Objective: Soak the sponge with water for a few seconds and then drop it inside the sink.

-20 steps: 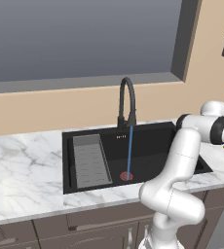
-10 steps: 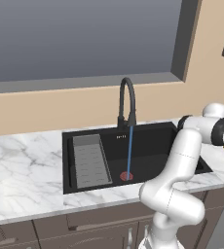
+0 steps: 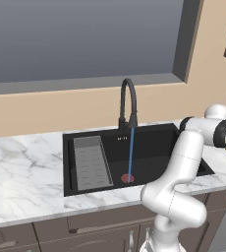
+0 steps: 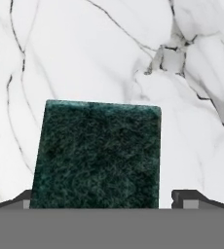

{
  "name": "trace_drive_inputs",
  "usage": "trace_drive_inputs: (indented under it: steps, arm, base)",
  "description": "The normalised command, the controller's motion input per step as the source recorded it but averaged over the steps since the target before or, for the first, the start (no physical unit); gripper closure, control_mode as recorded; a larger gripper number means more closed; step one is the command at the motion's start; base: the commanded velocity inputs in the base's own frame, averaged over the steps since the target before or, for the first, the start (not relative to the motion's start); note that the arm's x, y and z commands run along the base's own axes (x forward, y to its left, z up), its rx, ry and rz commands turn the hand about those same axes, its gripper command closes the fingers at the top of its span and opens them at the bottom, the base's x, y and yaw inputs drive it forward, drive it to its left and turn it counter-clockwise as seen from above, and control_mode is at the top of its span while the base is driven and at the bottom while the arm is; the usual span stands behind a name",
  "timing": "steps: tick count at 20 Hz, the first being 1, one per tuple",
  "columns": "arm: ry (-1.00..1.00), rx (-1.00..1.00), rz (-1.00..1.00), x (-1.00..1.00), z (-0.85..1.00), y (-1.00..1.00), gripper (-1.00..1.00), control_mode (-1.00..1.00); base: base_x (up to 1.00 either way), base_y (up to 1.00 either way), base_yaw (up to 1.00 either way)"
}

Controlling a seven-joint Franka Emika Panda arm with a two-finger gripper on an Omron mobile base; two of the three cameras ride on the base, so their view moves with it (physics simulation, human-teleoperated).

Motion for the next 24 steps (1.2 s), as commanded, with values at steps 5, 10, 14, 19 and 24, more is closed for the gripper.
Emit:
trace_drive_inputs:
  steps: [5, 10, 14, 19, 24]
  arm:
    - [0.00, 0.00, 0.00, 0.00, 0.00, 0.00, -1.00, -1.00]
    - [0.00, 0.00, 0.00, 0.00, 0.00, 0.00, 1.00, -1.00]
    - [0.00, 0.00, 0.00, 0.00, 0.00, 0.00, 1.00, -1.00]
    - [0.00, 0.00, 0.00, 0.00, 0.00, 0.00, 1.00, -1.00]
    - [0.00, 0.00, 0.00, 0.00, 0.02, 0.05, 1.00, -1.00]
  base:
    - [0.00, 0.00, 0.00]
    - [0.00, 0.00, 0.00]
    - [0.00, 0.00, 0.00]
    - [0.00, 0.00, 0.00]
    - [0.00, 0.00, 0.00]
